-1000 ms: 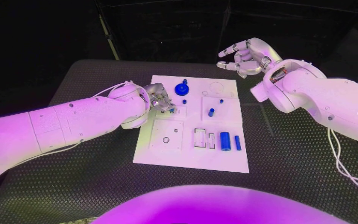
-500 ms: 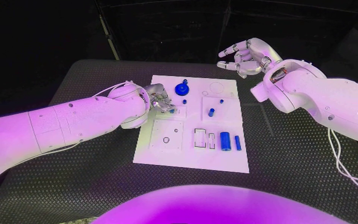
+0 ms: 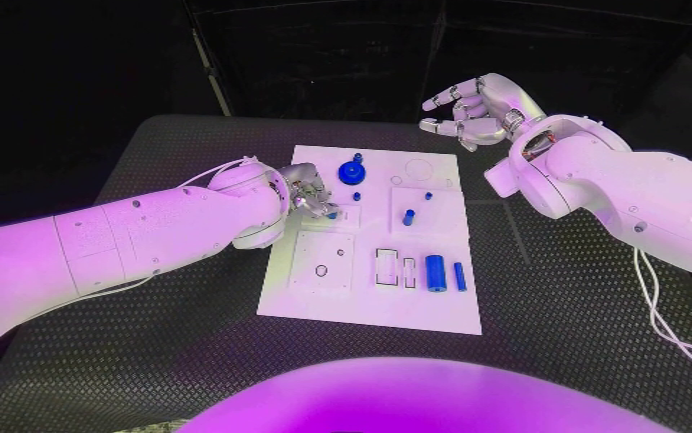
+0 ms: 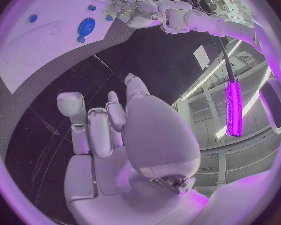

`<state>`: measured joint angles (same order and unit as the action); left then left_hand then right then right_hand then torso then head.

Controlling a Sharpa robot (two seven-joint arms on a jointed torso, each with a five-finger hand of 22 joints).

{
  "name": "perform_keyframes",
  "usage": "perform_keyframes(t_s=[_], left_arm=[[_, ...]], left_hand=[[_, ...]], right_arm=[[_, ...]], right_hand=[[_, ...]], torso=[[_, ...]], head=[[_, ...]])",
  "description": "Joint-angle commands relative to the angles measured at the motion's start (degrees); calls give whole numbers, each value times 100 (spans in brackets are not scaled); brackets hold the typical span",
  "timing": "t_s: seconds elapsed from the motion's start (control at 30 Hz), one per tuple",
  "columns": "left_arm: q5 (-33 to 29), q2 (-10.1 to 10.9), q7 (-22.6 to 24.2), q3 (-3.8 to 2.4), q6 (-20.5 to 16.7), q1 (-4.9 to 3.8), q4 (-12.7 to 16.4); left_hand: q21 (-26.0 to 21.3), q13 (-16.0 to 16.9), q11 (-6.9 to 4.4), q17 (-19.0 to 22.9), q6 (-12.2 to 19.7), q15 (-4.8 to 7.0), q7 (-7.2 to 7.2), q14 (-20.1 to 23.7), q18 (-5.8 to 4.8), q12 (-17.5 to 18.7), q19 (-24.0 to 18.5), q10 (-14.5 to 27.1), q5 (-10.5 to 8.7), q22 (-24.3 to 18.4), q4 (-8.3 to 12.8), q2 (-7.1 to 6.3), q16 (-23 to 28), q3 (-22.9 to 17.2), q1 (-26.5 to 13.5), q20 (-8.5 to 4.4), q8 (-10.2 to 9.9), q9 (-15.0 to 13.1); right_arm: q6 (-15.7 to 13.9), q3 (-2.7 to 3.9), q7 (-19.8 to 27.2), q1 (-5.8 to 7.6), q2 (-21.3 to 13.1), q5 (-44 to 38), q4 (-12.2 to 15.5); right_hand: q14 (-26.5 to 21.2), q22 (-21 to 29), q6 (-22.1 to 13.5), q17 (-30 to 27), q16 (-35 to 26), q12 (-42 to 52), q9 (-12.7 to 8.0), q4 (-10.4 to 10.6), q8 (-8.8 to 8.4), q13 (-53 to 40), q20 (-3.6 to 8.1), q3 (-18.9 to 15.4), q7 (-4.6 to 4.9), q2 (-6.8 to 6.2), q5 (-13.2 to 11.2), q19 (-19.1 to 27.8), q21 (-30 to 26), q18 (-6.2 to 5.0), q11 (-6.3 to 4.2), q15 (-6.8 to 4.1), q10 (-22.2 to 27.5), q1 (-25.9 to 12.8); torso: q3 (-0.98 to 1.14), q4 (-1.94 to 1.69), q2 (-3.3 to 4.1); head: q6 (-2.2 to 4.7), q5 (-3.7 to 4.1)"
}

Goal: Assemble the parts on the task board

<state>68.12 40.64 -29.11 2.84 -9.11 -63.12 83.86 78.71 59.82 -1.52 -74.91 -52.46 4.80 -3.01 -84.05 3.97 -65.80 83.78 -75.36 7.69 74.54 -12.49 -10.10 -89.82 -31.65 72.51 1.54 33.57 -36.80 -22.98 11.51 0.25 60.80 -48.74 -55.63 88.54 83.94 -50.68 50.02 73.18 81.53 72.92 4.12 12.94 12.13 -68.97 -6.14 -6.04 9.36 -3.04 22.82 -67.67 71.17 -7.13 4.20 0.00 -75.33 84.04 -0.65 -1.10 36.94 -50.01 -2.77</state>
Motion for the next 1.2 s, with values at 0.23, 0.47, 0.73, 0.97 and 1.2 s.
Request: perform_keyframes(t_s=[0.23, 0.47, 0.73, 0.97, 1.2], left_arm=[[29, -10, -79, 16, 240, 15, -19], [29, -47, -71, 15, 324, 14, -62], [28, -94, -71, 14, 399, 12, -121], [28, -116, -73, 14, 440, 10, -153], [28, -150, -74, 13, 490, 7, -183]], left_hand=[[20, 87, -5, -1509, -88, 17, 24, -595, -62, -101, 109, -119, 87, -10, 1019, -86, -18, -1048, -65, -29, 32, -16], [20, 201, -66, -1509, -198, 58, 114, -595, -62, -214, 113, -212, 82, 4, 968, -168, -18, -946, -233, -55, 41, -10], [23, 298, -106, -1509, -296, 92, 165, -595, -64, -304, 119, -270, 77, 20, 914, -169, -18, -838, -340, -86, 53, -9], [42, 379, -129, -1509, -352, 112, 192, -595, -71, -378, 132, -315, 74, 53, 874, -158, -18, -750, -411, -106, 61, -14], [44, 477, -155, -1509, -421, 135, 222, -595, -73, -466, 139, -371, 72, 66, 813, -130, -18, -614, -507, -128, 75, -26]], right_arm=[[27, 5, 53, 10, 1, 15, 16], [27, 5, 51, 10, -1, 15, 20], [27, 5, 50, 10, -1, 15, 23], [33, 5, 47, 10, -1, 15, 22], [36, 5, 47, 10, 5, 15, 18]], right_hand=[[246, 0, 1, 6, -21, 14, -7, -6, 14, -8, 17, -35, -28, 35, 38, -18, -35, -32, -17, -31, -39, -4], [246, 0, 1, 6, -21, 14, -7, -6, 14, -8, 17, -35, -28, 35, 38, -18, -35, -32, -17, -31, -39, -4], [246, 0, 1, 6, -21, 14, -7, -6, 14, -8, 17, -35, -28, 35, 38, -18, -35, -32, -17, -31, -39, -4], [246, 0, 1, 6, -21, 14, -7, -6, 14, -8, 17, -35, -28, 35, 38, -18, -35, -32, -17, -31, -39, -4], [245, 18, 5, -5, -29, 7, -7, -5, 20, 4, 19, -38, -30, 42, 43, -13, -46, -35, -19, -33, -34, -7]], torso=[[1, 8, 6], [1, 4, 5], [1, 5, 2], [1, 2, 5], [0, 4, 2]], head=[[1, 3], [1, 5], [1, 16], [1, 23], [1, 26]])
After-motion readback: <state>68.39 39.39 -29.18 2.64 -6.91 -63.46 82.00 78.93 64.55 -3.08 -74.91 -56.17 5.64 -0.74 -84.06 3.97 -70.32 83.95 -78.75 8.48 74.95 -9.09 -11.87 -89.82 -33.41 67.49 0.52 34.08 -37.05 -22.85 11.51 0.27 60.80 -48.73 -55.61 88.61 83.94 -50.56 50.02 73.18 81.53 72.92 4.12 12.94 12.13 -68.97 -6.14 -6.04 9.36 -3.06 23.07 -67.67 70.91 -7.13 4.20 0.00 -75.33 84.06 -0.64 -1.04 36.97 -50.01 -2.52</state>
